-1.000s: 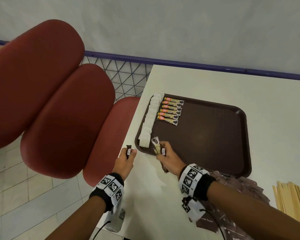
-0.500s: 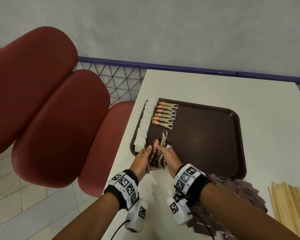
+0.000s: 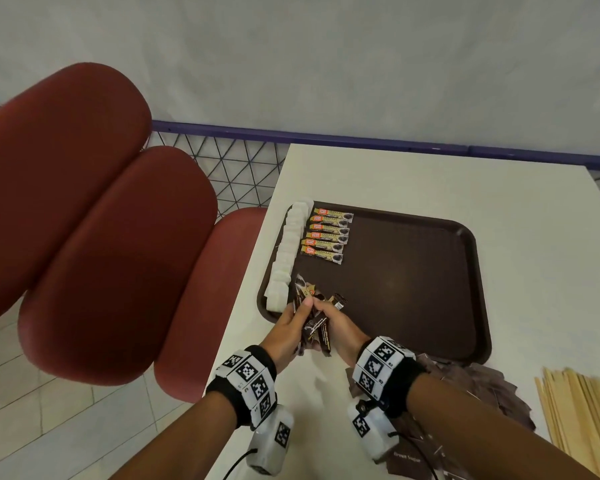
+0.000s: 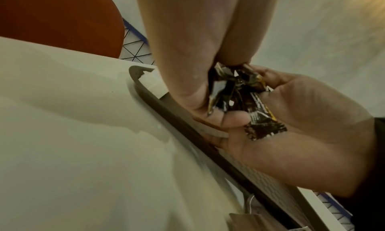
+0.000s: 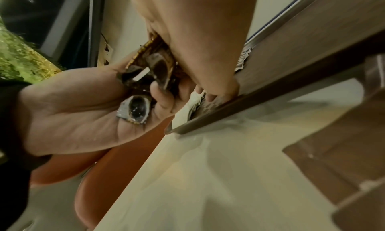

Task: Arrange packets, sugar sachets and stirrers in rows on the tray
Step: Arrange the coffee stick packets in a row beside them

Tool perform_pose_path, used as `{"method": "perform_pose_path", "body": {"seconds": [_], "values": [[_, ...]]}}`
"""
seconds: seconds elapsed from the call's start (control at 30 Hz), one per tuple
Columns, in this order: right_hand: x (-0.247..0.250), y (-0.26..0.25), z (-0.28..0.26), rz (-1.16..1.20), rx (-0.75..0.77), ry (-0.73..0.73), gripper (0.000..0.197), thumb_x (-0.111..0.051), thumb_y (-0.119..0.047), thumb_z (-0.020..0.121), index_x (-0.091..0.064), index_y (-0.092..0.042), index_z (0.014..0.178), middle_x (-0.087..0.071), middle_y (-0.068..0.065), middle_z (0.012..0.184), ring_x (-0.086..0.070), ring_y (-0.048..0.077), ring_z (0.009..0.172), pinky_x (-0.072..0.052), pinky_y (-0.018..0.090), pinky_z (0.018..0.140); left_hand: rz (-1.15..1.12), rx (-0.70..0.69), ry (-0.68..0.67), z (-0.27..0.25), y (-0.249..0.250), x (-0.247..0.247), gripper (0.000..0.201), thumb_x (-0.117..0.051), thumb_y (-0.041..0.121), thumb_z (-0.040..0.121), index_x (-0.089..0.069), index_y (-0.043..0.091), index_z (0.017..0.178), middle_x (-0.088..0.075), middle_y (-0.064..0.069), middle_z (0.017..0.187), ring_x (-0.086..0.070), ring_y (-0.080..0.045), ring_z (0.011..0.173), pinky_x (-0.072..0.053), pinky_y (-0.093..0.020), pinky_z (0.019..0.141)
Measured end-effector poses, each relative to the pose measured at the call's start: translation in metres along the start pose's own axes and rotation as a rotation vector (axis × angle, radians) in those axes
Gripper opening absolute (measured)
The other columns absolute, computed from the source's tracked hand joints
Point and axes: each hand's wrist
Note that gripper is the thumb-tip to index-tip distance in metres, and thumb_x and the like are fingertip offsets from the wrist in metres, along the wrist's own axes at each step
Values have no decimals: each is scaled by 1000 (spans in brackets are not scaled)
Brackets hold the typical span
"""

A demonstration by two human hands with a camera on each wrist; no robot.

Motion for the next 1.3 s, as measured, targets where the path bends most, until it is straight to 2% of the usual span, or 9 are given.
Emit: {"method": "perform_pose_path", "body": {"seconds": [0.23,0.4,0.53,0.7,0.83,0.93,1.1,1.2,1.3], "values": [[5,4,-6,77,50,9,38,-31,-36,98,-66,-22,100,-63,15,99,-57,25,78,-47,33,67,-25,-18,29,-2,5,0,31,-46,33,97,-55,10,116,-60,-5,69,-52,-9,40,-35,-16,36],[8,1,3,213,84,90,41,-28,-26,98,-44,-26,136,-49,6,138,-47,22,126,-35,44,109,-78,46,-6,-3,8,2,28,-47,24,97,-55,8,119,-64,-13,89,-60,-14,55,-46,-22,41],[4,-4,7,272,135,139,41,-27,-27,98,-38,-28,138,-46,4,138,-48,21,121,-40,37,99,-115,116,-43,-8,10,0,28,-40,20,99,-53,3,118,-63,-17,92,-61,-21,68,-46,-24,43],[4,-8,10,257,169,164,38,-31,-24,98,-36,-34,134,-56,-2,118,-59,11,93,-48,28,76,-177,130,-63,-13,12,1,28,-44,19,97,-53,3,118,-66,-12,87,-61,-16,57,-39,-22,40],[2,-5,11,181,119,192,47,-36,-30,96,-25,-34,142,-35,5,146,-43,21,129,-32,41,111,-195,120,-57,-13,12,8,23,-49,18,95,-54,6,114,-61,-12,82,-59,-16,58,-41,-22,42],[3,-8,11,177,100,201,51,-35,-31,97,-18,-29,145,-36,4,144,-48,21,117,-39,36,102,-196,85,-89,-16,12,11,16,-53,13,93,-55,7,107,-61,-9,75,-59,-16,56,-41,-21,42],[3,-22,3,229,-29,141,47,-35,-47,93,-50,-19,127,-58,16,116,-55,19,81,-43,30,66,-174,66,-108,-17,11,10,20,-56,12,91,-54,9,111,-65,-8,83,-61,-15,60,-43,-22,45],[-4,-28,-4,252,-41,83,38,-33,-46,94,-57,-18,105,-47,38,126,-55,36,75,-45,39,71,-143,72,-112,-16,10,4,28,-56,12,91,-51,6,119,-65,-11,90,-63,-16,63,-44,-23,45],[-2,-27,-1,313,105,194,28,-38,-33,96,-59,-14,101,-61,16,92,-53,21,69,-44,31,67,-182,72,-78,-17,10,6,24,-53,6,91,-50,4,115,-64,-10,81,-62,-17,60,-45,-23,44]]}}
Point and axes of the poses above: each hand's wrist, its own z-axis towards the middle knuckle, its own x-axis out of the back of the hand, y = z × x
